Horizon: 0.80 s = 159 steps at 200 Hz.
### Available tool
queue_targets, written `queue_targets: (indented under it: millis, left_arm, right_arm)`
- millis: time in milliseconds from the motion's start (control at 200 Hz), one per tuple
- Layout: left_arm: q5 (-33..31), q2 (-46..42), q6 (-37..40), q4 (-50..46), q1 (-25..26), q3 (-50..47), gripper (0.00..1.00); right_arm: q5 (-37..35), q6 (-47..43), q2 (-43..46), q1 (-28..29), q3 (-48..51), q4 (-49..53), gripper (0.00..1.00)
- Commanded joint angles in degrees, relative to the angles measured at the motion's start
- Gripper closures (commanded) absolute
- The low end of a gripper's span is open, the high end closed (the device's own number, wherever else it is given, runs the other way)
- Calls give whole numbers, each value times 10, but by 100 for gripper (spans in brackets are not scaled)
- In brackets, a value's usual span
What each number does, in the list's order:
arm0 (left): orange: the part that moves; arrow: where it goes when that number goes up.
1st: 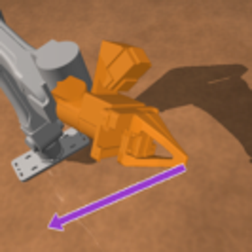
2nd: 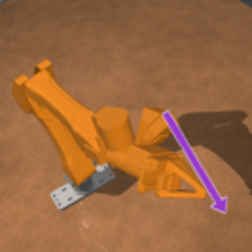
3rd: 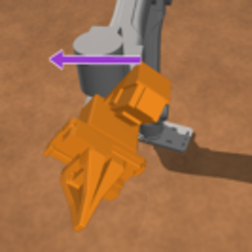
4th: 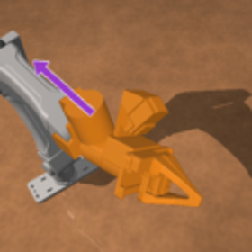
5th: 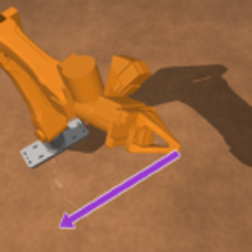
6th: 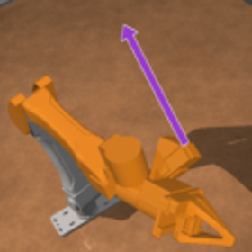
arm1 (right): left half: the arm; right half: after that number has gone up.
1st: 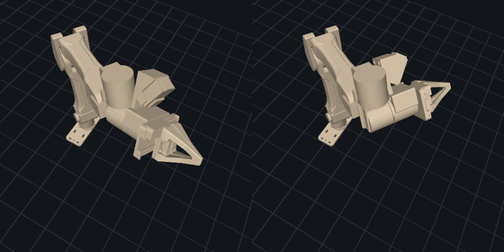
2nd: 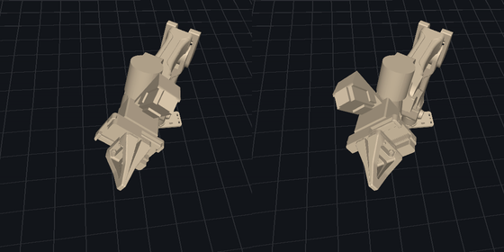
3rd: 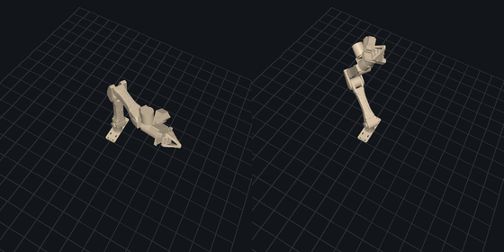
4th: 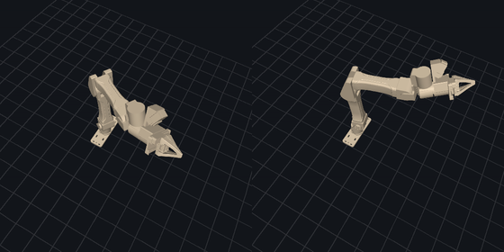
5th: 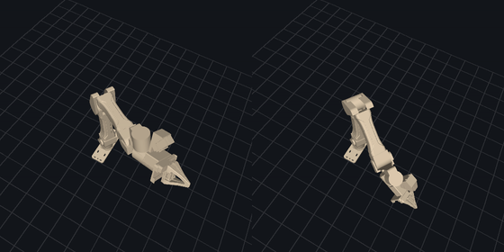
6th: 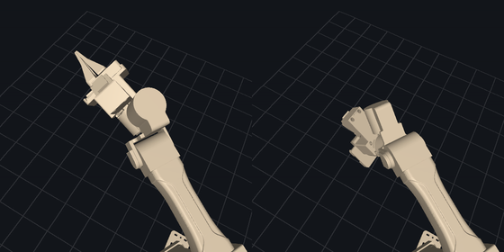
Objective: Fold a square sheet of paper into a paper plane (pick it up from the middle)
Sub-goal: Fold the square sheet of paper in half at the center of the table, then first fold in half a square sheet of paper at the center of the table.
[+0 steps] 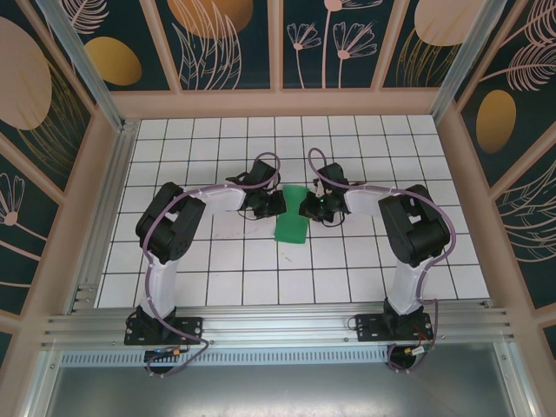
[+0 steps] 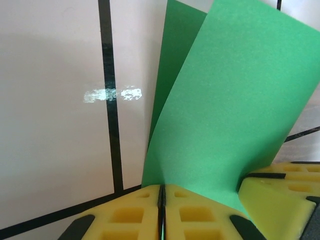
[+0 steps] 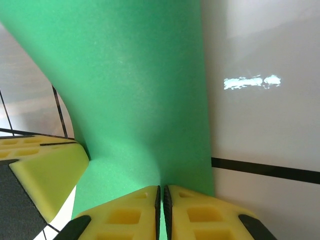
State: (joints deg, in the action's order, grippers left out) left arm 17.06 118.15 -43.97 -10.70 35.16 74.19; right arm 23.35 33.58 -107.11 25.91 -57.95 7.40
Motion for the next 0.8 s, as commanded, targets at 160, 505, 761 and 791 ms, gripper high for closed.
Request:
queue_targets:
  millis: [160,505,761,791]
  left_arm:
    - [33,-63,-36,37,-5,-56,81]
    - [70,-74,-57,67,29,-94,80]
    - [57,-57,-56,46,73,-111,81]
    - [49,-56,-55,41,75,-118,81]
  right_arm:
    - [-48,39,-27,-3,28,18,84]
    - [-56,56,-35,-3,33,16,84]
    - [-53,68,-32,-3,33,9,84]
    - [-52,68,-30,-4,32,7,84]
